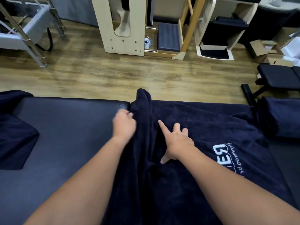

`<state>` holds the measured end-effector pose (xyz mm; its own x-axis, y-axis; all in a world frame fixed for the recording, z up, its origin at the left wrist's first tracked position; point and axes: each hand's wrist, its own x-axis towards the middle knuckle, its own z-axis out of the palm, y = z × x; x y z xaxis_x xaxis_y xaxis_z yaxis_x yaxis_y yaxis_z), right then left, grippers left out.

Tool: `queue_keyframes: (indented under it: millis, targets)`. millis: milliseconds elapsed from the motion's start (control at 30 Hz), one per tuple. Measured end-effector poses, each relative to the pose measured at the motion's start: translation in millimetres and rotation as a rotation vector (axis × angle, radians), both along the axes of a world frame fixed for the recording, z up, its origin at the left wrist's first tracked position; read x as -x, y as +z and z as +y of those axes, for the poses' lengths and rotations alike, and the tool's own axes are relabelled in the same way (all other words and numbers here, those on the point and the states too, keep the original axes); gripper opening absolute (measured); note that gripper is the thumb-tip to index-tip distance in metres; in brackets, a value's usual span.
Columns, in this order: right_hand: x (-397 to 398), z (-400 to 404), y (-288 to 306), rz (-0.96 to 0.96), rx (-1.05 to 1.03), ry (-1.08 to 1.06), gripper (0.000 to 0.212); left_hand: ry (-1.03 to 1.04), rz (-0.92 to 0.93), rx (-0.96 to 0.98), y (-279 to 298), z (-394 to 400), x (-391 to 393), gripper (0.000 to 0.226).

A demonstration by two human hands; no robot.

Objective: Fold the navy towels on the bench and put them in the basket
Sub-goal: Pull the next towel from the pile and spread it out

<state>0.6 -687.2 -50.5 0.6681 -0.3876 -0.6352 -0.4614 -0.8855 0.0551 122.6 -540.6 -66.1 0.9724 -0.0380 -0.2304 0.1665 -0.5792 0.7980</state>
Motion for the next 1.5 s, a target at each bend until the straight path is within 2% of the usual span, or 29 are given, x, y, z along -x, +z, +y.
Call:
queue_keyframes:
  millis: [67,100,200,300,400,467,567,600,667,767,833,867,933,1033,1100,1167,1233,1300,1433,1500]
  targets:
    - [-2,4,1,0.006,0.051,0.001,0.161,0.206,-0.07,-0.025,9,37,-29,0.013]
    - [-4,6,1,0.006,0.067,0.004,0.161,0.217,-0.092,-0.066,13,55,-40,0.011]
    - [-8,9,2,0.021,0.069,-0.009,0.163,-0.006,-0.043,-0.212,12,88,-49,0.014]
    - [-9,12,1,0.023,0.075,-0.023,0.165,-0.018,0.131,-0.241,9,96,-39,0.041]
    - [-7,11,0,0.001,0.053,-0.037,0.162,-0.151,0.281,-0.403,13,97,-25,0.042]
    - [-4,9,1,-0.02,0.013,-0.054,0.159,-0.169,0.289,-0.32,15,99,-15,0.037]
    - [3,10,4,-0.054,-0.03,-0.06,0.151,0.03,0.368,0.088,16,107,3,0.046]
    - [7,15,5,-0.077,-0.016,-0.029,0.145,0.077,0.418,0.166,17,112,11,0.041]
    - [18,36,8,-0.186,0.052,0.119,0.124,0.064,0.506,0.172,17,124,29,0.025]
    - [43,76,3,-0.525,0.111,0.393,0.072,-0.123,0.537,-0.007,18,147,53,0.019]
    - [56,100,-4,-0.62,0.005,0.496,0.043,-0.283,0.526,-0.158,17,157,64,0.011]
    - [61,111,-8,-0.579,-0.045,0.529,0.042,-0.33,0.518,-0.182,15,160,70,0.009]
    - [68,129,-13,-0.453,-0.107,0.522,0.056,-0.35,0.438,-0.168,10,164,79,0.019]
    - [74,137,-16,-0.457,-0.114,0.437,0.067,-0.1,0.34,-0.062,5,173,88,0.026]
    - [77,133,-18,-0.418,-0.115,0.385,0.075,0.024,0.237,-0.135,0,184,96,0.03]
    - [80,126,-22,-0.336,-0.1,0.368,0.082,0.062,0.158,-0.242,-1,192,108,0.023]
    - [85,124,-23,-0.299,-0.1,0.395,0.084,0.061,0.196,-0.267,3,196,120,0.019]
    - [91,129,-23,-0.289,-0.129,0.443,0.084,-0.019,0.313,-0.286,6,200,132,0.014]
    - [98,140,-25,-0.238,-0.16,0.505,0.089,-0.255,0.394,-0.548,10,211,155,0.014]
    - [95,141,-25,-0.225,-0.178,0.438,0.086,-0.166,0.382,-0.454,7,215,165,0.021]
